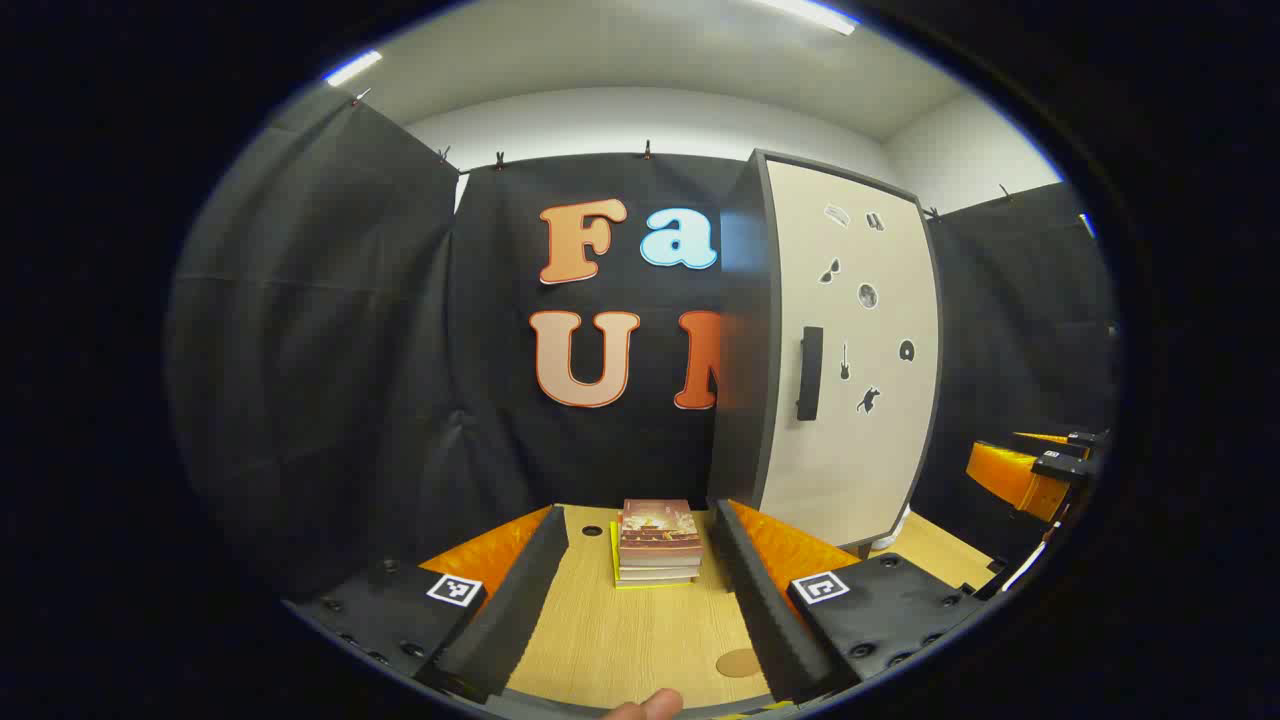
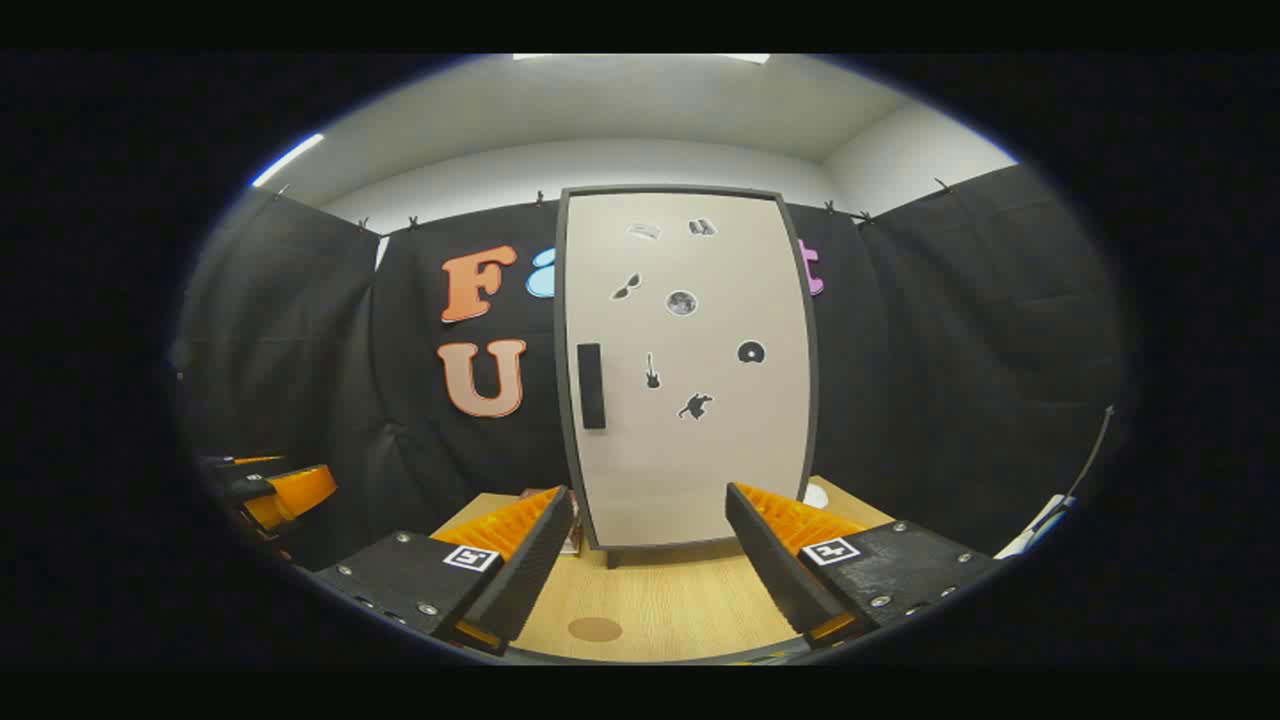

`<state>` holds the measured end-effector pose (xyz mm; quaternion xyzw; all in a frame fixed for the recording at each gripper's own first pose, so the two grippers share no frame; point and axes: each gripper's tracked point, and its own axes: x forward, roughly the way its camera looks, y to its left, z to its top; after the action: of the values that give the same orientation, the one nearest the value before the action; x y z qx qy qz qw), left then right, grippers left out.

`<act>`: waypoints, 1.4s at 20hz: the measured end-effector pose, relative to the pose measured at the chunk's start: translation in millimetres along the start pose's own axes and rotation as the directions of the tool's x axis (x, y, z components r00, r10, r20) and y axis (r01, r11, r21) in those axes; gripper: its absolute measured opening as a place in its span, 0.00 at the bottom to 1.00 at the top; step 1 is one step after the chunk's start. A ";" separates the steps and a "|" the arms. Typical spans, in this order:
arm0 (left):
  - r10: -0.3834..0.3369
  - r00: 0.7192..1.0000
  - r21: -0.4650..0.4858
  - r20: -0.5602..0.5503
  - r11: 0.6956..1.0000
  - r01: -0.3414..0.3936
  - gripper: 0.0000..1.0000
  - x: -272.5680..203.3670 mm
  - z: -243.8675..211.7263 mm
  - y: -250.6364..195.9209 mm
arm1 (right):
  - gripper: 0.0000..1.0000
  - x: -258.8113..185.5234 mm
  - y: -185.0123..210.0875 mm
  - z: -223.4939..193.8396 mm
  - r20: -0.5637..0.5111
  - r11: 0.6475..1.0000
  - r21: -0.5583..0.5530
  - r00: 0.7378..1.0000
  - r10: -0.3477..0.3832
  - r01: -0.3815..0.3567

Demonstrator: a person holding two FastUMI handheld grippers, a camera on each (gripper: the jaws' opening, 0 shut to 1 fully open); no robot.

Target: Open the cabinet door with the right hand, grasp the bottle in the cabinet with the left hand and place it on the coaster, then close the cabinet door with the right hand.

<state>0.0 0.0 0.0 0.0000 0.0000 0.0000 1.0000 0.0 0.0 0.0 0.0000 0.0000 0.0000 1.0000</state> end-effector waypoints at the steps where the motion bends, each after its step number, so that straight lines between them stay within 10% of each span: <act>1: 0.001 1.000 -0.002 -0.001 1.000 -0.001 0.96 1.2 0.3 0.3 | 0.95 0.6 1.7 0.0 0.000 1.000 -0.001 1.000 0.002 -0.002; 28: -0.053 0.997 -0.025 -0.062 0.998 0.052 0.96 47.7 -32.1 81.8 | 0.95 36.8 76.7 20.6 0.008 0.995 -0.055 0.997 -0.082 0.082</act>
<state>47.7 81.8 -32.1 -0.0114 0.0312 -0.0263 0.9991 36.8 76.7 20.6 -0.0278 -0.0027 -0.0411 0.9988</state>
